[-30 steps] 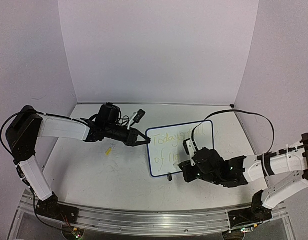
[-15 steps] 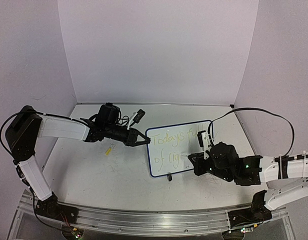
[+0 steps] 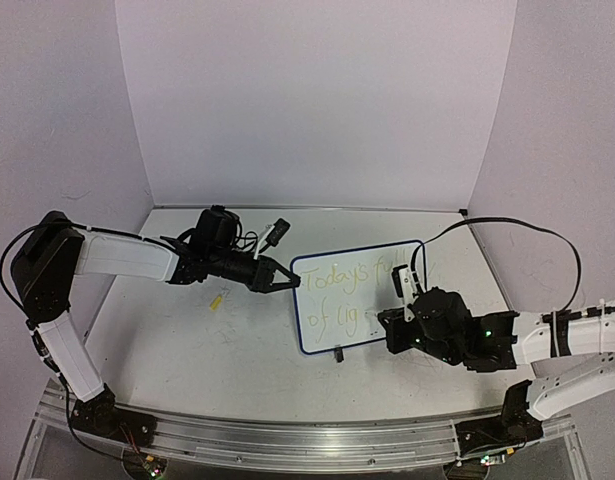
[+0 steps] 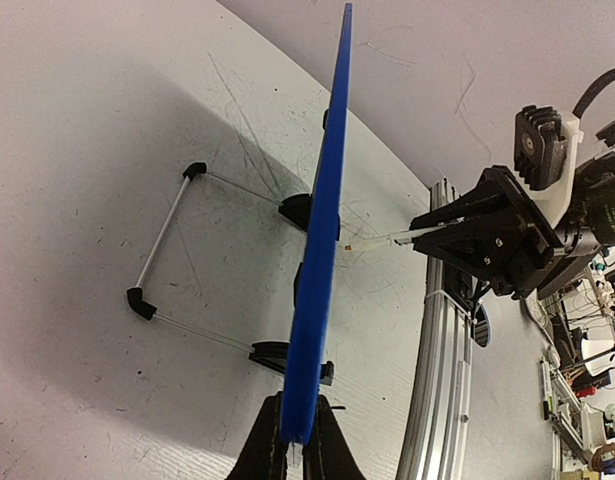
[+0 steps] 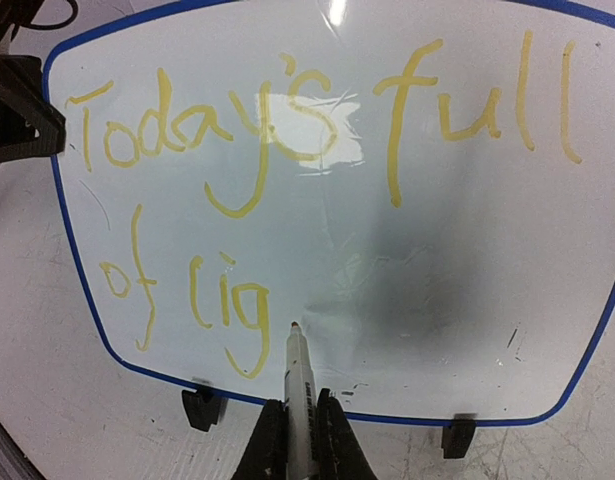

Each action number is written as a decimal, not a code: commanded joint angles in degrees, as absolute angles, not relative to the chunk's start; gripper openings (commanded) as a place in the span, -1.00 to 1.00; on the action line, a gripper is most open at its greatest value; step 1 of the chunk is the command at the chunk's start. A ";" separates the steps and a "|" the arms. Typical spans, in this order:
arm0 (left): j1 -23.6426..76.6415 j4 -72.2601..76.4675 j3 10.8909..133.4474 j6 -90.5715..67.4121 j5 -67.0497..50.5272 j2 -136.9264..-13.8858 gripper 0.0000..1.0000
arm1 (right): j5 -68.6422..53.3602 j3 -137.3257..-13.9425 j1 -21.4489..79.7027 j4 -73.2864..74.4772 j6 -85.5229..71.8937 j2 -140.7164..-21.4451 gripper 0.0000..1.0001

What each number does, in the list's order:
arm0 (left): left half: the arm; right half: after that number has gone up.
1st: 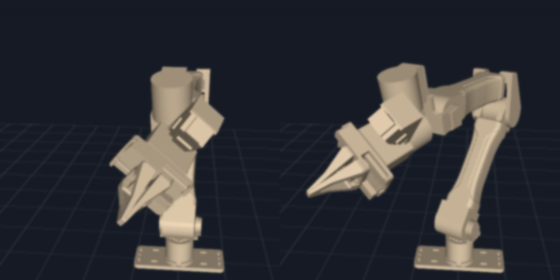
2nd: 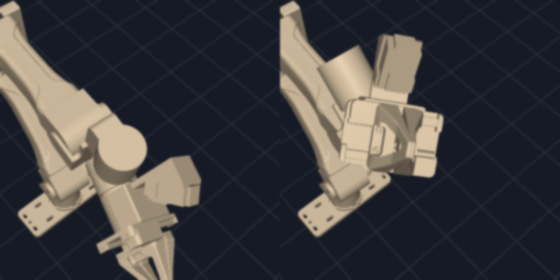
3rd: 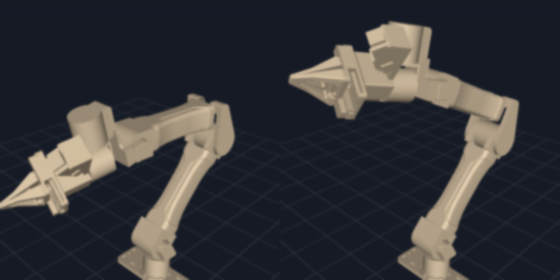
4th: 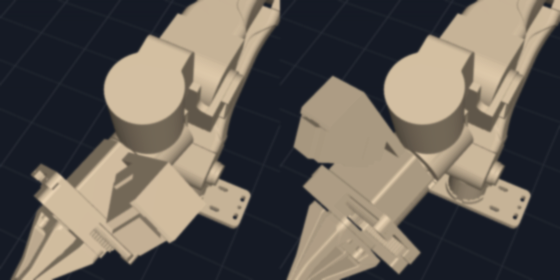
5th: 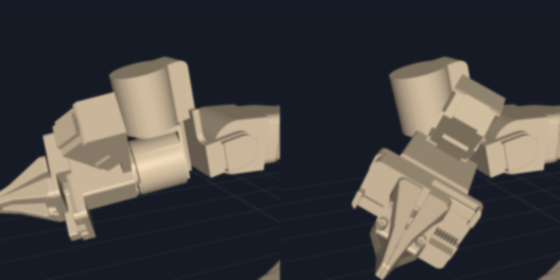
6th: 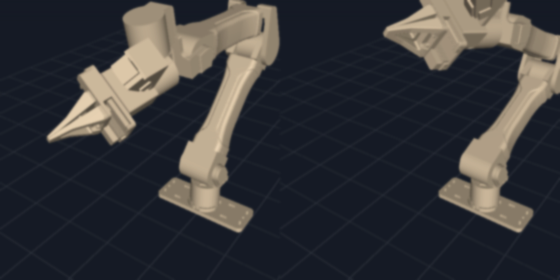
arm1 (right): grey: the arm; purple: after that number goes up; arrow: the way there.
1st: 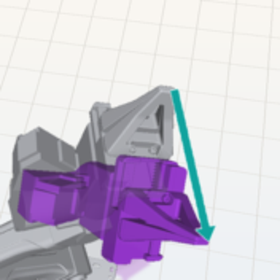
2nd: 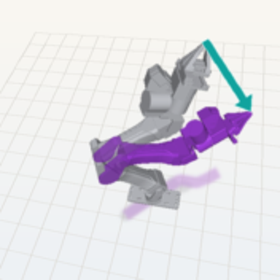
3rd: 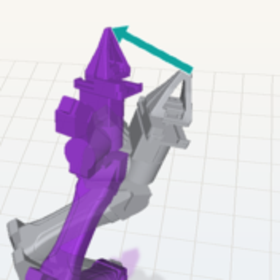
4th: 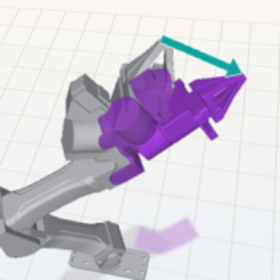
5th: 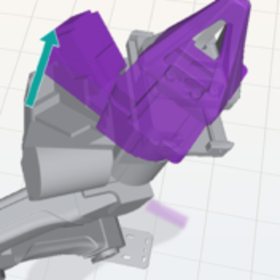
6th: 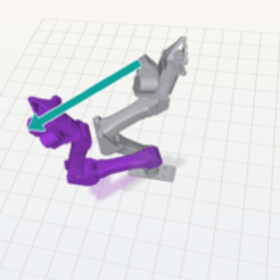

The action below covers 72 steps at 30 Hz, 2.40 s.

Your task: Write a sentence on the whiteboard

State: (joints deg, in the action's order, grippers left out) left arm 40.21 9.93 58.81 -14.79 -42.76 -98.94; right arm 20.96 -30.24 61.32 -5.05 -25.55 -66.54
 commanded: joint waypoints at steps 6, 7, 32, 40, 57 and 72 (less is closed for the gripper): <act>40.78 8.17 60.21 -13.10 -40.52 -98.01 -1.00 | 23.44 -32.46 61.26 -6.16 -24.78 -67.07 -1.00; 40.78 8.17 60.21 -13.10 -40.52 -98.00 -1.00 | 23.52 -32.48 61.26 -6.17 -24.74 -66.99 -1.00; 40.78 8.17 60.29 -13.18 -40.79 -98.20 -1.00 | 25.56 -34.90 61.33 -7.23 -23.50 -69.32 -1.00; 40.79 8.19 60.20 -13.18 -40.69 -97.96 -1.00 | 24.34 -35.51 61.26 -9.51 -21.67 -70.03 -1.00; 40.78 8.13 60.24 -13.21 -40.94 -97.94 -1.00 | 26.07 -35.74 61.31 -8.78 -22.78 -72.72 -1.00; 40.78 8.16 60.35 -13.36 -41.13 -98.17 -1.00 | 21.84 -32.55 61.41 -6.07 -25.08 -72.11 -1.00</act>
State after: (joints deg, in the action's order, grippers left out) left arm 40.21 9.92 58.81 -14.81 -42.78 -98.94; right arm 22.78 -33.51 61.32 -6.90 -23.82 -72.29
